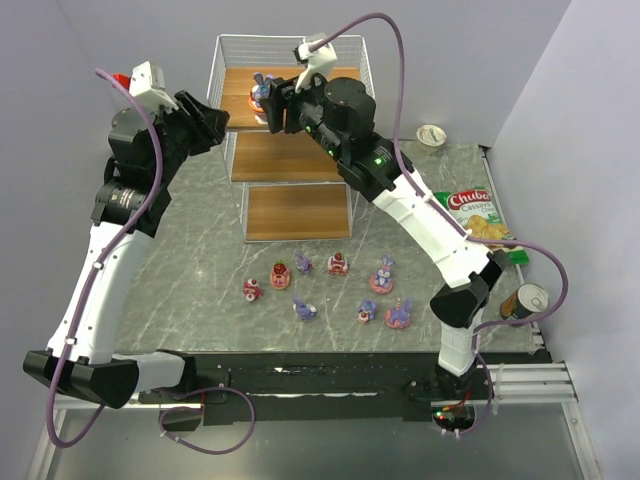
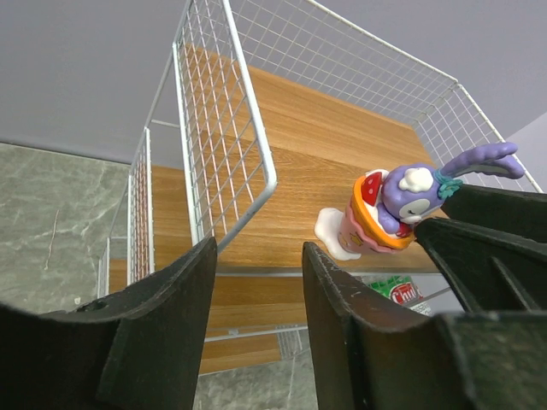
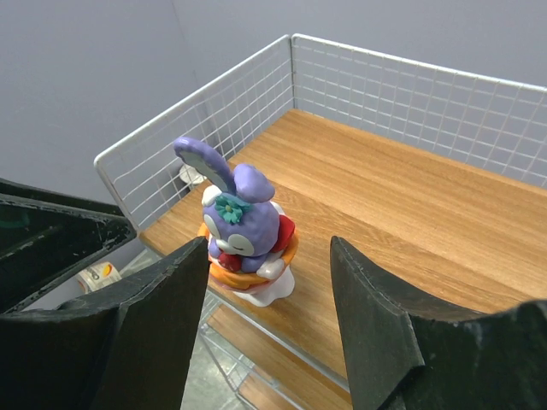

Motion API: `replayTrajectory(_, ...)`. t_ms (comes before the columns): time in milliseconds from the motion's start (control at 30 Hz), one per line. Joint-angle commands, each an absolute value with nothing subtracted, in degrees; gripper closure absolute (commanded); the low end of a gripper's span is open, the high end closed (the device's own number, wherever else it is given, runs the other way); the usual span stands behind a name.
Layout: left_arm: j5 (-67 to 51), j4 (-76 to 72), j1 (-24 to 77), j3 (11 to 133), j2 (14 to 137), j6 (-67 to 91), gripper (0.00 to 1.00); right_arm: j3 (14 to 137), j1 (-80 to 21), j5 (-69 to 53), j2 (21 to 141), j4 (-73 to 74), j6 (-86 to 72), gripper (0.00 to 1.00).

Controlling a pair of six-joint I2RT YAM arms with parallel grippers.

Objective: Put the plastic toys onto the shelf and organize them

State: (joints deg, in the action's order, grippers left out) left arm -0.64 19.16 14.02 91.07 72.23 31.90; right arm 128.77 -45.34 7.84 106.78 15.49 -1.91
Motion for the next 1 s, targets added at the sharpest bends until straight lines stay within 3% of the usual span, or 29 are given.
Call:
replayTrajectory(0, -4.83, 16.09, 14.41, 90.00, 71.72, 32.17, 0.52, 129.73, -45.35, 7.21, 108.37, 14.15, -3.08, 0.34)
replayTrajectory(200, -6.41, 15.47, 14.41, 89.12, 71.72, 32.87, 0.56, 128.58, -45.44, 6.07, 108.81, 12.83, -3.87, 0.35)
replayTrajectory(733, -7.38, 14.50, 14.41, 87.89, 71.28, 33.40, 0.54, 124.11, -45.35, 1.85, 109.07, 6.42, -7.91, 0.41)
replayTrajectory(967, -7.47, 14.59, 14.41, 87.80, 71.28, 33.22, 0.53, 120.33, -43.60, -1.39, 108.11, 3.26, -10.63, 0.58)
